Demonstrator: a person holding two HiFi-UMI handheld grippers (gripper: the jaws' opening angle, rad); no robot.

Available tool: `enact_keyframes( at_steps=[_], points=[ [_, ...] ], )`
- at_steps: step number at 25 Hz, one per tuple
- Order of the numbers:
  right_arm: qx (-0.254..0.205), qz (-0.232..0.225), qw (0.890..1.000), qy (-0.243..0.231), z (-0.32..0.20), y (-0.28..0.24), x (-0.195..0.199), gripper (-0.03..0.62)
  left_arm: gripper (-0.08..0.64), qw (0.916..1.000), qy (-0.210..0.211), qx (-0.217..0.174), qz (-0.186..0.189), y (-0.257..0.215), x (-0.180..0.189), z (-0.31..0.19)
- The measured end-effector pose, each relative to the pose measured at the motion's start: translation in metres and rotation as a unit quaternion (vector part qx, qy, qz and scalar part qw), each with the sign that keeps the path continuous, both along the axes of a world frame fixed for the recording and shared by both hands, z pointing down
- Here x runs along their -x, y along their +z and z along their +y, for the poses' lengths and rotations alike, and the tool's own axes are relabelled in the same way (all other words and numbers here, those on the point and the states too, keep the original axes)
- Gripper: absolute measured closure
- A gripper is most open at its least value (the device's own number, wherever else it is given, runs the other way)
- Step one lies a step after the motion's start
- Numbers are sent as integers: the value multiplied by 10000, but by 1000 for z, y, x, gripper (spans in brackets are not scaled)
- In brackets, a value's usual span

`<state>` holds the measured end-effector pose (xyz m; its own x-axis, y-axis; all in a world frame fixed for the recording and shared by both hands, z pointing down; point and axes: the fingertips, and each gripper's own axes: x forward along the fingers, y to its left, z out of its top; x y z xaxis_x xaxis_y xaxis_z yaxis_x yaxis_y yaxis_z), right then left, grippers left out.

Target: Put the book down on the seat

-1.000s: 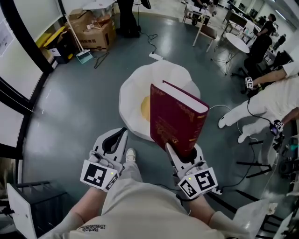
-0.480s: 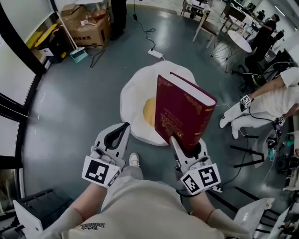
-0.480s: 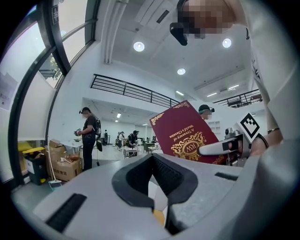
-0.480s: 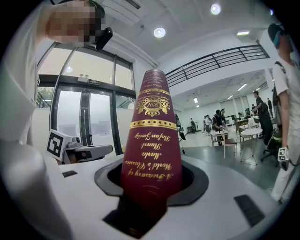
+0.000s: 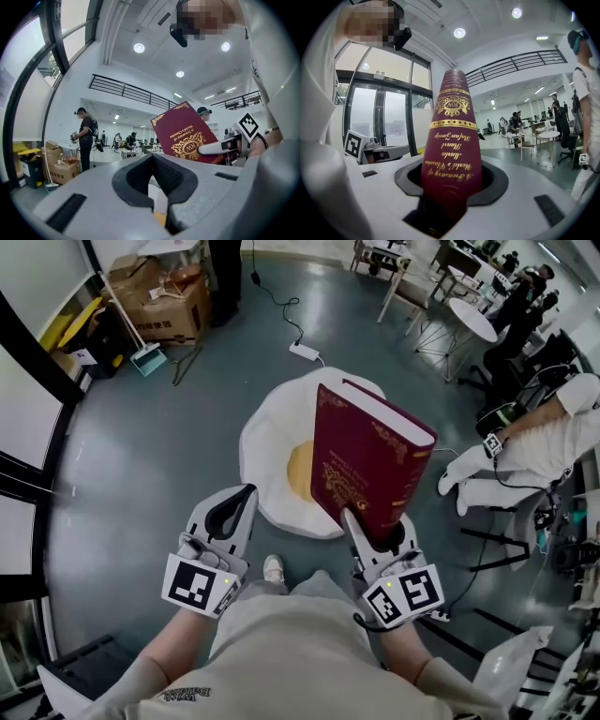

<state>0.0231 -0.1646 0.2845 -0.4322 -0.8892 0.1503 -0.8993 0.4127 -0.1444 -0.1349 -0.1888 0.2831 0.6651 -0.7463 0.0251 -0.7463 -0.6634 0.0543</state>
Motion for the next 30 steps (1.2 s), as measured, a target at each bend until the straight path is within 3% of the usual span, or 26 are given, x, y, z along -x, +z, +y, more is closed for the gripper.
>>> enact_keyframes(
  at_steps=[17,25,30],
  points=[
    [344,24,9990,-275,-19,22,-25,387,555,9994,-298,142,-63,12,-20,-12],
    [920,418,9948,-115,-59,95,-49,387,555,9976,-515,378,-249,64,-30,-46],
    [1300,803,9879,-275,-109,164,-52,387,557,9966,-538,473,-416,127,-34,-85]
  ],
)
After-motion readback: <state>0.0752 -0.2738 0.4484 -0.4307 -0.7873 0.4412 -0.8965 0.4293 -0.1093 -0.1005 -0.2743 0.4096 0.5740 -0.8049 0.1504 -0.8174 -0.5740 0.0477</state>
